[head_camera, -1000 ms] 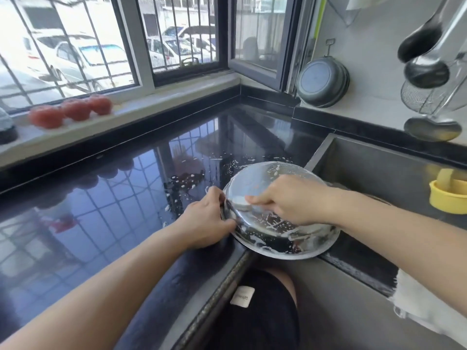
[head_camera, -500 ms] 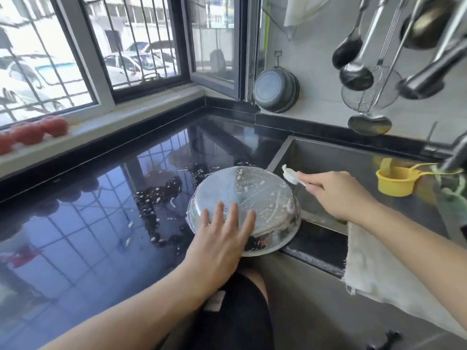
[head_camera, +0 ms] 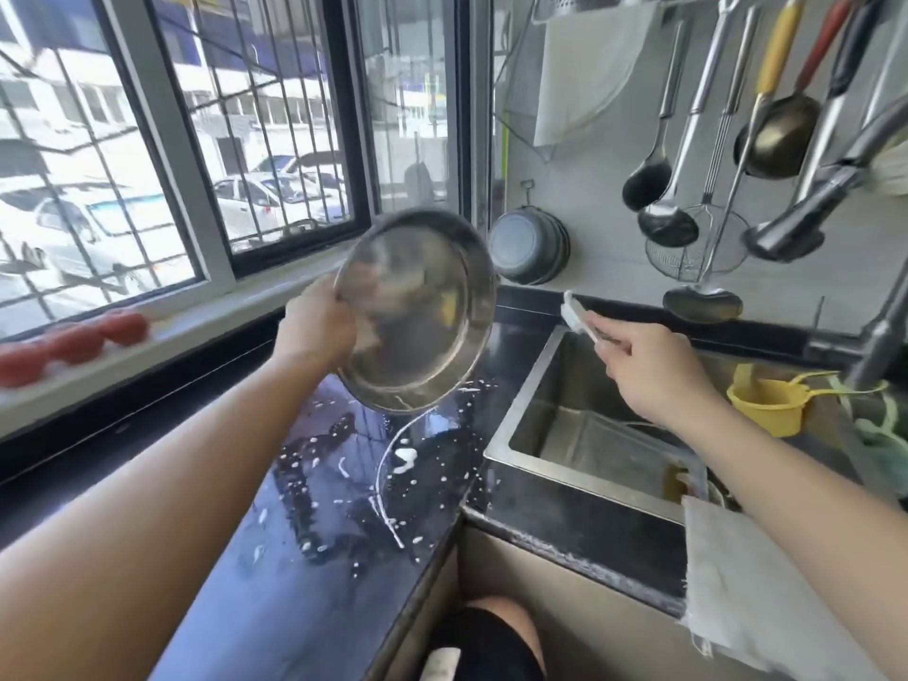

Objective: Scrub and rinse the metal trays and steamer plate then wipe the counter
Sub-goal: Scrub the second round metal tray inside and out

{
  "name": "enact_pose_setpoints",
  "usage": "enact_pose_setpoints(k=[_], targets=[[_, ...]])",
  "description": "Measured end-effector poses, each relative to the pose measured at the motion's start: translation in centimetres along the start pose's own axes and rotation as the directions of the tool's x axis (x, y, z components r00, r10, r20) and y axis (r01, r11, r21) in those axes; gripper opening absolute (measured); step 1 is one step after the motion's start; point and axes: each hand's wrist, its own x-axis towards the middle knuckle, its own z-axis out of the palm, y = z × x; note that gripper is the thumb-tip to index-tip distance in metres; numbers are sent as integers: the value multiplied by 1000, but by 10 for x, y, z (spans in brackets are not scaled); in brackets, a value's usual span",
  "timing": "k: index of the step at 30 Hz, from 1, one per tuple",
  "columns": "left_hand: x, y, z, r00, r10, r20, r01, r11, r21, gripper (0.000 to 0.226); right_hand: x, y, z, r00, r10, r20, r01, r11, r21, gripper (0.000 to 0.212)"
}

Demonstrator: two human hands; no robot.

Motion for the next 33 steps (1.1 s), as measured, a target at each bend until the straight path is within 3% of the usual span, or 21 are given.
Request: enact_pose_setpoints(k=[2, 5, 10, 14, 17, 20, 21, 23, 26, 28, 30, 33], targets=[[-6, -13, -9, 980, -187, 72, 200, 942, -270, 23, 4, -6, 0, 1000, -2, 21, 2, 1000, -8, 38], [-34, -35, -6, 871, -407, 276, 491, 681, -543, 20, 2, -16, 7, 994, -10, 106, 11, 1000, -9, 38], [-60, -86, 21, 731, -506, 457, 682, 547, -486, 18, -5, -30, 28, 964, -27, 265, 42, 998, -50, 38], [-56, -111, 33, 698, -482, 530, 710, 561, -424, 20, -11, -40, 51, 931, -68, 358, 91, 995, -49, 40], [-44, -123, 39, 727, -468, 502, 674, 625, -394, 13, -10, -46, 70, 896, -97, 433, 130, 990, -47, 42], [-35, -139, 42, 888, -362, 282, 409, 904, -126, 25, -5, -55, 93, 842, -76, 535, 140, 987, -79, 51], [-36, -141, 42, 927, -305, 220, 319, 947, -33, 28, -2, -60, 101, 821, -61, 568, 139, 986, -96, 56], [-39, -149, 45, 963, -209, 171, 198, 977, 77, 31, 4, -73, 118, 775, -33, 631, 144, 982, -124, 62], [-42, -162, 50, 983, -123, 134, 120, 992, 29, 51, 18, -89, 150, 723, -9, 691, 222, 950, -219, 64], [-41, -168, 54, 989, -57, 136, 52, 998, 42, 56, 31, -96, 169, 717, 27, 696, 293, 895, -336, 51], [-39, -173, 56, 987, 5, 162, -22, 994, 103, 57, 41, -105, 182, 721, 106, 685, 316, 830, -461, 20], [-37, -178, 60, 986, 36, 160, -48, 996, 74, 50, 48, -120, 201, 723, 139, 677, 331, 790, -516, 26]])
